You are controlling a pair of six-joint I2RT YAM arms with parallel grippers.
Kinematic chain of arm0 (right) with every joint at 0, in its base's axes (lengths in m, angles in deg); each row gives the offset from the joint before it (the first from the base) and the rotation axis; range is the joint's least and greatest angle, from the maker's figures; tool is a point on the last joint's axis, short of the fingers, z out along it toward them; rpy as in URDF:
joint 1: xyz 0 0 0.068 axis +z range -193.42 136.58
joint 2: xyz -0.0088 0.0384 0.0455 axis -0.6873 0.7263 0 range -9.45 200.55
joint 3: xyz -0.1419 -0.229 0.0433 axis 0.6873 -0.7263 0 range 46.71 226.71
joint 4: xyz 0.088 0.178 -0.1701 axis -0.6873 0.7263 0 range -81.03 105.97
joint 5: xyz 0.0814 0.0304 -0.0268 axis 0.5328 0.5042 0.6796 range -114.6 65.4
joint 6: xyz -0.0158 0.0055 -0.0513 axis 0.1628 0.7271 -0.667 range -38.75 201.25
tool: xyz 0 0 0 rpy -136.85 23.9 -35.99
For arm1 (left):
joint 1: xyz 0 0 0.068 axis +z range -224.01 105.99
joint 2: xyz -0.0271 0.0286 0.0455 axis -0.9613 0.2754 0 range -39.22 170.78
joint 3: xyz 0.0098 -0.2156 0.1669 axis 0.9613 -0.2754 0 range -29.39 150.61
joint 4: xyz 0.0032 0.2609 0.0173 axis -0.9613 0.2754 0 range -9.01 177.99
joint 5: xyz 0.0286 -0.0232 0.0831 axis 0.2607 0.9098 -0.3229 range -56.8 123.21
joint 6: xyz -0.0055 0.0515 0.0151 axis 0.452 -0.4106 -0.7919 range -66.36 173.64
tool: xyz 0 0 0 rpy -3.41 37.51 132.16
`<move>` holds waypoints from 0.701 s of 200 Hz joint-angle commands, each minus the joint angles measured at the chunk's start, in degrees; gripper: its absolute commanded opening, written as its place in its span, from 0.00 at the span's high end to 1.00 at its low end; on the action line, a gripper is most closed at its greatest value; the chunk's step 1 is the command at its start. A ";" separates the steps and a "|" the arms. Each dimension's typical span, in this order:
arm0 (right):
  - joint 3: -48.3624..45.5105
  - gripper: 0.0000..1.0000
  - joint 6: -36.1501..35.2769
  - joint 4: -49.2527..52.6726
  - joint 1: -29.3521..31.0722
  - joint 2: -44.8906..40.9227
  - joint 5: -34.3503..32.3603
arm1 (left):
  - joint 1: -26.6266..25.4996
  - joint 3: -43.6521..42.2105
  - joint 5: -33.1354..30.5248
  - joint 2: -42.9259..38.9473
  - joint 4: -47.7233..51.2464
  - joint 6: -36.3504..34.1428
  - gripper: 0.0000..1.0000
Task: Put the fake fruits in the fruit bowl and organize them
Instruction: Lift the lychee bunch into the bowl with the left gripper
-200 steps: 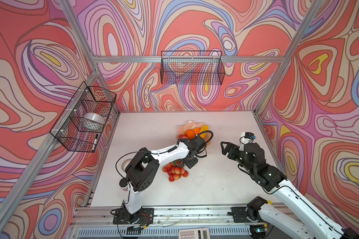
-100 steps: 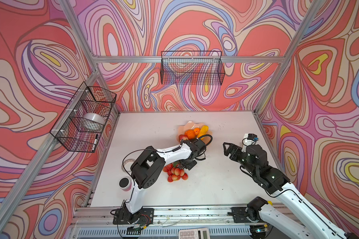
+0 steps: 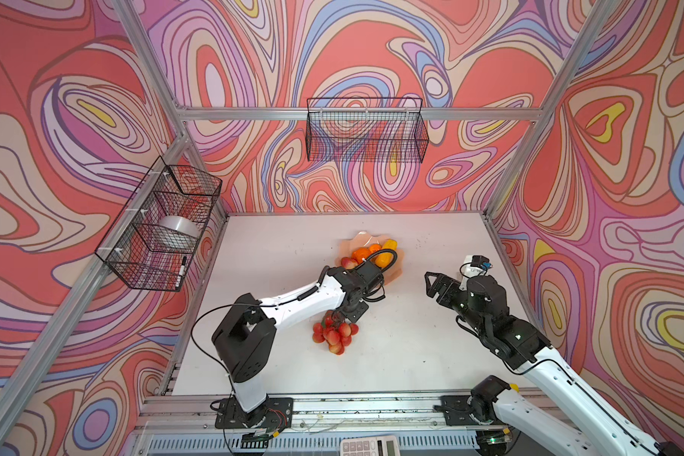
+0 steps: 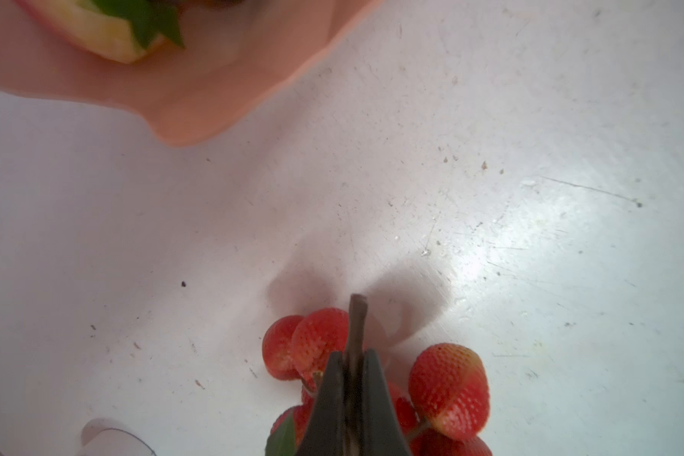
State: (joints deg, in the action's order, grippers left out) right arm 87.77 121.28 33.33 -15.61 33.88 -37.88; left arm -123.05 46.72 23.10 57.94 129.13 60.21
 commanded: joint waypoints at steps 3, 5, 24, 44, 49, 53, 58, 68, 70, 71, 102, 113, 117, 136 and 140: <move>-0.98 0.02 0.78 -0.45 -0.21 -0.41 -0.43 | 1.05 -1.72 -0.56 -8.39 -0.15 2.26 1.00; -1.05 0.02 0.78 -0.50 -0.26 -0.48 -0.43 | 1.14 -1.88 -0.47 -9.07 -0.31 2.36 1.00; -1.57 0.02 0.68 -0.84 -0.22 -0.98 -0.83 | 2.27 -3.31 -0.31 -15.30 -2.67 2.40 1.00; -1.77 0.02 0.66 -0.99 -0.22 -1.23 -1.11 | 4.10 -2.30 1.01 -19.62 -4.86 1.34 1.00; -1.71 0.01 0.67 -0.83 -0.26 -1.15 -1.17 | 4.40 -1.37 1.05 -20.03 -5.02 1.02 1.00; -1.61 0.02 0.75 -0.76 -0.22 -1.13 -1.18 | 4.62 -0.47 1.42 -20.16 -4.99 0.56 1.00; -1.60 0.02 0.75 -0.64 -0.22 -1.14 -1.18 | 4.96 0.81 1.73 -19.98 -4.90 -0.04 1.00; -1.57 0.02 0.83 -0.46 -0.22 -1.14 -1.14 | 5.31 3.77 1.74 -18.76 -4.40 -1.33 1.00; -1.55 0.02 0.77 -0.45 -0.22 -1.14 -1.16 | 5.43 4.41 1.69 -18.41 -4.31 -1.74 1.00; -1.57 0.02 0.80 -0.41 -0.26 -1.19 -1.15 | 5.48 4.71 1.68 -18.19 -4.25 -1.83 1.00; -1.60 0.02 1.12 0.48 -0.23 -2.08 -1.49 | 6.45 14.76 0.93 -8.91 -3.29 -5.92 1.00; -1.49 0.02 1.24 1.14 -0.17 -2.61 -1.91 | 7.27 18.63 2.28 -4.94 -3.25 -6.54 1.00; -1.43 0.02 1.27 1.40 -0.22 -2.85 -2.01 | 7.56 19.95 2.35 -3.38 -3.16 -6.69 1.00; -0.72 0.02 1.17 3.04 -0.30 -4.05 -2.58 | 8.45 28.42 2.70 4.20 -0.81 -7.37 1.00; -0.54 0.02 1.14 3.64 -0.30 -4.27 -2.77 | 8.50 30.56 2.85 5.77 -0.17 -7.71 1.00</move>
State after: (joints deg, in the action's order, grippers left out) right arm 86.65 122.29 34.05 -15.61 31.31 -38.84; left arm -115.77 69.15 24.95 55.91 126.14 55.27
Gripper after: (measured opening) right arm 0.984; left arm 0.060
